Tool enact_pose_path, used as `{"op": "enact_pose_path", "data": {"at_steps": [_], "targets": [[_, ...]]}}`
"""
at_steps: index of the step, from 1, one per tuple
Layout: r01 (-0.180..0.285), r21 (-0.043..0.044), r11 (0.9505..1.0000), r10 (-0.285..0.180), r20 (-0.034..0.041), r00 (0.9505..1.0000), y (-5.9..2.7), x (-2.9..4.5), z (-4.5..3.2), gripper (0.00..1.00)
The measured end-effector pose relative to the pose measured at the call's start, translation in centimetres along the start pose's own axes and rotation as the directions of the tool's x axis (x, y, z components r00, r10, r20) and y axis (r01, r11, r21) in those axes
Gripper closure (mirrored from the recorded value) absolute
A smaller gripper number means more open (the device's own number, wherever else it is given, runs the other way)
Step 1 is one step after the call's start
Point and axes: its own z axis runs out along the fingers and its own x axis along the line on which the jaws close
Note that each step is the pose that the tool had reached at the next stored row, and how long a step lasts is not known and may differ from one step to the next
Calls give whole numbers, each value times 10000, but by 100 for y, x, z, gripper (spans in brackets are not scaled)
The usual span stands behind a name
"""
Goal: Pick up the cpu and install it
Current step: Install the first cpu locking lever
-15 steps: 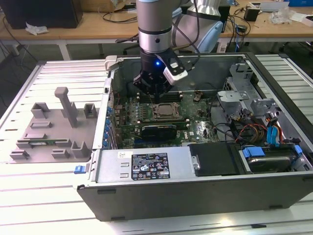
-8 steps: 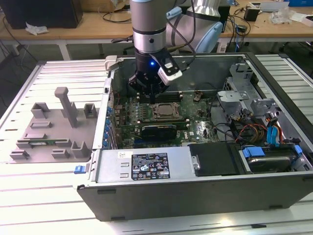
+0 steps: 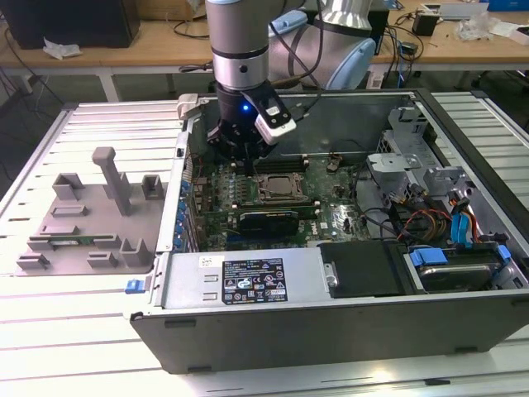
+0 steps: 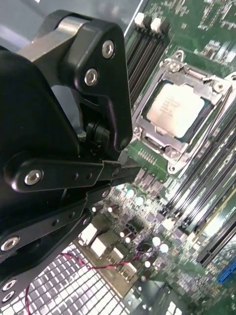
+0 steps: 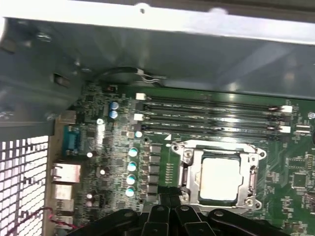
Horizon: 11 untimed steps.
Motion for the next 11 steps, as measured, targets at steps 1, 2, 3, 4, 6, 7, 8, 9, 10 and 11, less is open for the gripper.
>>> {"op": "enact_pose_path", "data": {"at_steps": [1,2,3,4,6,7,8,9,10,11], "targets": [[0,0,10000,0,0,10000,1,21,-1,89],[0,0,10000,0,0,10000,2,33,-1,89],[-1,0,10000,1,0,10000,3,48,-1,89],[0,-2,10000,0,0,10000,4,62,-2,89],[-2,-26,10000,2,0,10000,7,95,-3,89],[-2,-67,10000,2,4,10000,8,110,-3,89],[-3,-238,9997,4,16,10000,8,116,-3,89],[-13,-562,9984,16,38,10000,8,119,-3,89],[-17,-729,9973,20,50,10000,8,120,-3,89],[-20,-951,9955,27,66,10000,8,121,-3,89]]}}
